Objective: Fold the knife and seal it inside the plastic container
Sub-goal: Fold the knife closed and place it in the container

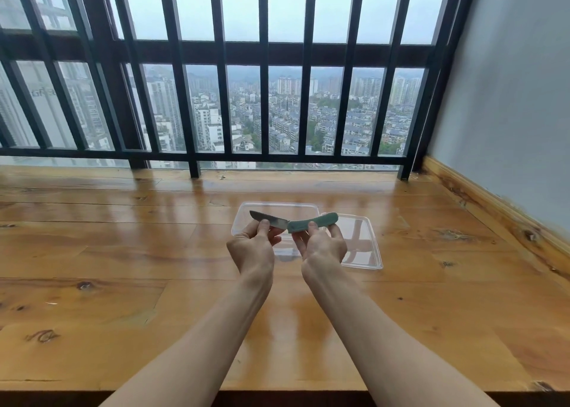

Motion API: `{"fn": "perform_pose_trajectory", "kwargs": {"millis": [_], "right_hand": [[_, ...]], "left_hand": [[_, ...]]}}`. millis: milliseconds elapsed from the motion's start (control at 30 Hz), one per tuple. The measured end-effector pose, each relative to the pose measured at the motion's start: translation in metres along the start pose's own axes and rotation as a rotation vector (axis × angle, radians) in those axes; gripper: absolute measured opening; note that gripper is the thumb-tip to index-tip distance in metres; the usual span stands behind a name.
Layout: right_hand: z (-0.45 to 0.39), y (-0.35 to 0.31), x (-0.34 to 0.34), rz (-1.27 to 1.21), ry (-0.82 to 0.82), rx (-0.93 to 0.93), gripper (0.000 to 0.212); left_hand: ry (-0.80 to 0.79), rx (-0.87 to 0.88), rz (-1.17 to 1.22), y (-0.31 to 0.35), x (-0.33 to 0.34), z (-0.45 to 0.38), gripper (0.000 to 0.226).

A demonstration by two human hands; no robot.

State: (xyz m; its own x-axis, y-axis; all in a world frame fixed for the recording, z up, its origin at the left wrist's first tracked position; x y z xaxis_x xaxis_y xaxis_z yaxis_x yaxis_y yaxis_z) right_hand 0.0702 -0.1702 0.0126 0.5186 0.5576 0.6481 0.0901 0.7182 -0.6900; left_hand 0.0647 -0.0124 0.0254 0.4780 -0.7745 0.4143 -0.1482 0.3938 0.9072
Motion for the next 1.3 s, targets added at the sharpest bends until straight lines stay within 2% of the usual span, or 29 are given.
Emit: {"fn": "perform_pose_trajectory", "kwargs": {"millis": [167, 500, 733, 1067, 1300], "right_hand": [[0.000, -0.006, 0.007, 0.184, -0.073, -0.095, 0.055], [0.003, -0.017, 0.022, 0.471, -0.211, -0.276, 0.054], [0.003, -0.013, 0.030, 0.575, -0.284, -0.287, 0.053], [0.000, -0.010, 0.028, 0.558, -0.309, -0.239, 0.050], [-0.001, -0.002, 0.024, 0.310, -0.289, -0.034, 0.043]], "left_hand": [[-0.037, 0.091, -0.105, 0.009, 0.001, -0.002, 0.038], [-0.113, 0.221, -0.272, 0.021, 0.006, -0.006, 0.031], [-0.179, 0.284, -0.326, 0.025, 0.010, -0.005, 0.037], [-0.252, 0.305, -0.295, 0.031, 0.014, -0.003, 0.030], [-0.359, 0.042, -0.030, 0.018, 0.017, -0.001, 0.021]]}}
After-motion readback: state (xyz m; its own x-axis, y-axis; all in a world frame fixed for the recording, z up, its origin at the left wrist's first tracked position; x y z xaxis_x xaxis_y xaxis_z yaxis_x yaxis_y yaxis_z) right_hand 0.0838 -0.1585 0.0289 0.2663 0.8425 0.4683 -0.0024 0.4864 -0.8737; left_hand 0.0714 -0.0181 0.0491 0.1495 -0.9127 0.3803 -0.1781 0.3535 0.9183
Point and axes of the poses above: each hand's wrist, its own z-axis away from the middle knuckle, its own x-axis out of the palm, y = z × x, the point moved 9 cm from there along -z, towards the middle knuckle, and after that the axes turned 3 degrees about -x, right-handed, at the moved point
